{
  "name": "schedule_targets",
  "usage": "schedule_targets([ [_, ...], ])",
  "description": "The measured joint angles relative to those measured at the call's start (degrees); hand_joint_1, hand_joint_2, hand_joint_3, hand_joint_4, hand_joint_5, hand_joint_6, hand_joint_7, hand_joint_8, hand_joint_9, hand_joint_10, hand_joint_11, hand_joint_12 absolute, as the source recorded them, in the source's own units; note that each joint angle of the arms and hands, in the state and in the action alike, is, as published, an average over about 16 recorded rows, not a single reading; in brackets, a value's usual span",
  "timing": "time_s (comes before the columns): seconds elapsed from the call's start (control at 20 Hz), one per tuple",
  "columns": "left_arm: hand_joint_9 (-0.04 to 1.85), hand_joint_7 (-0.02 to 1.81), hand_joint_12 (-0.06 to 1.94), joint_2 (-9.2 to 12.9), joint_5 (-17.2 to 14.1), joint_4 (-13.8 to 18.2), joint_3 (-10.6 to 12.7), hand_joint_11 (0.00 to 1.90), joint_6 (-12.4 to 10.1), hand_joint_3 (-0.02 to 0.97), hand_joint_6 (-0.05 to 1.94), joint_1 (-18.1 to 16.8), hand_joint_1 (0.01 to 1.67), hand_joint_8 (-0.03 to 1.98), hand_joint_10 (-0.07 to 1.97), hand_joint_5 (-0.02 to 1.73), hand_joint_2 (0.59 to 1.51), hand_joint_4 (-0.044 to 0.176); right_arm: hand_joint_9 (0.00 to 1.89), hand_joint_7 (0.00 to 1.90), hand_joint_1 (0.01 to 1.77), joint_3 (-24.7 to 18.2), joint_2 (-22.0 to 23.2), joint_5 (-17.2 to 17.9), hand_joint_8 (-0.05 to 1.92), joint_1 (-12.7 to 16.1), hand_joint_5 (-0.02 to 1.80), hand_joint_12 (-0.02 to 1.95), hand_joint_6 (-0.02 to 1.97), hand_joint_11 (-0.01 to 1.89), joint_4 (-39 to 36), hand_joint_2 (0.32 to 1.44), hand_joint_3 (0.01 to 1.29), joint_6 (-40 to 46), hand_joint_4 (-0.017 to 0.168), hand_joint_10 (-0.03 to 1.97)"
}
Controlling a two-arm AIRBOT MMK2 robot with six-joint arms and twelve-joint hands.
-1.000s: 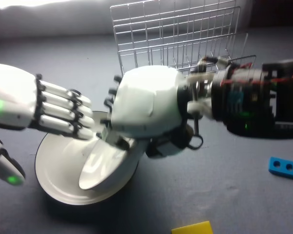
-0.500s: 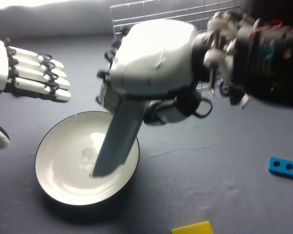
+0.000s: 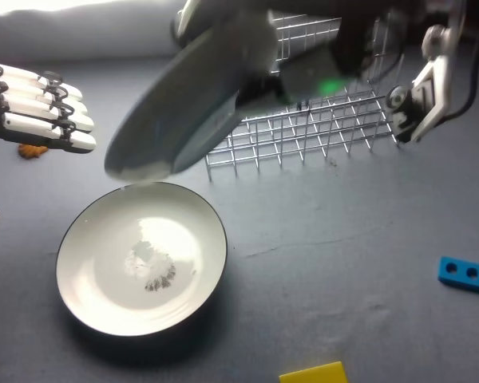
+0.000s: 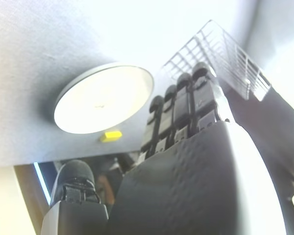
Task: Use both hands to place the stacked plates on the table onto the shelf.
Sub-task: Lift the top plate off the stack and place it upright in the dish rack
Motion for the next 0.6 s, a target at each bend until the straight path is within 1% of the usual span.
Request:
schedule_targets([
  [0.15,0.02,0.02,0.01,0.0,0.0,0.1,0.3,0.01,0.0,0.021,0.02,0.1,0.01,0.0,0.01,0.03,1.1,0.006,0.95,0.97,1.34,2.5,0.9,0.4,0.96,1.3,0.93,1.38,0.98,0.75,2.4,1.0,0.01,5.0,-0.001,1.17],
  [0.35,0.02,0.02,0.01,0.0,-0.2,0.4,0.2,0.01,-0.1,0.021,0.02,0.6,0.01,0.0,0.01,0.03,1.098,0.006,0.94,0.97,1.34,6.5,1.3,-0.3,0.97,2.5,0.92,1.38,0.99,0.74,6.3,1.0,0.01,9.5,-0.002,1.19],
  [0.6,0.02,0.02,0.01,-0.1,-0.5,0.8,-0.7,0.01,0.1,0.021,0.02,1.9,0.01,0.0,0.01,0.03,1.098,0.005,0.94,0.98,1.36,11.6,1.0,-1.4,0.95,2.3,0.92,1.39,0.98,0.74,11.3,1.0,0.01,10.2,-0.006,1.25],
])
